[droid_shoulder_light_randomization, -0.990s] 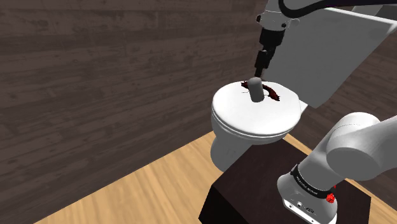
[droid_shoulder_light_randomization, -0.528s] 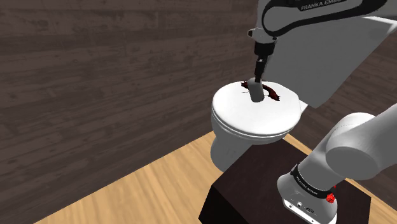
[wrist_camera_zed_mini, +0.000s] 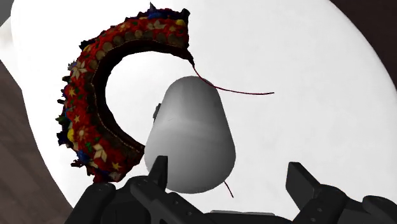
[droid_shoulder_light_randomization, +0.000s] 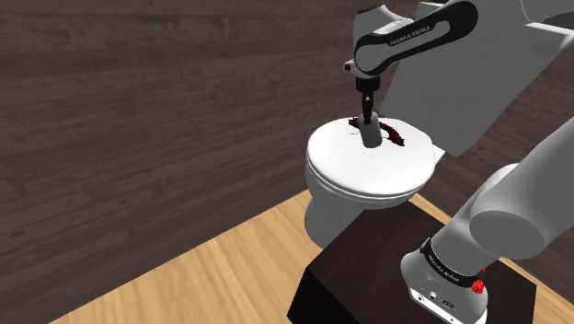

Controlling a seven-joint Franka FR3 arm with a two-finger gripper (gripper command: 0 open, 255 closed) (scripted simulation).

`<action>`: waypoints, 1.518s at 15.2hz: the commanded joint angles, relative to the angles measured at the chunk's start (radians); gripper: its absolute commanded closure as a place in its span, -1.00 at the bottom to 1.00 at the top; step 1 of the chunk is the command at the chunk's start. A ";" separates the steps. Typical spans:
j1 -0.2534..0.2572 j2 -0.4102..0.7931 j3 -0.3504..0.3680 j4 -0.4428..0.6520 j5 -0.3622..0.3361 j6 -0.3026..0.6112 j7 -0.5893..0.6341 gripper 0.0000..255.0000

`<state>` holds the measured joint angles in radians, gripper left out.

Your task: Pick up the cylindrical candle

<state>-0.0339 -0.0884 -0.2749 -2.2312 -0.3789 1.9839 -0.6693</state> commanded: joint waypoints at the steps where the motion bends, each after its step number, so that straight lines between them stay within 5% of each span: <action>1: -0.008 0.070 -0.012 0.029 -0.024 0.035 -0.048 -1.00; 12: -0.020 0.182 -0.022 0.018 -0.044 0.154 -0.054 -1.00; 13: -0.020 0.182 -0.022 0.018 -0.044 0.154 -0.054 1.00; 23: -0.020 0.173 -0.021 0.022 -0.043 0.141 -0.057 1.00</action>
<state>-0.0537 0.0886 -0.2962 -2.2120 -0.4223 2.1319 -0.7247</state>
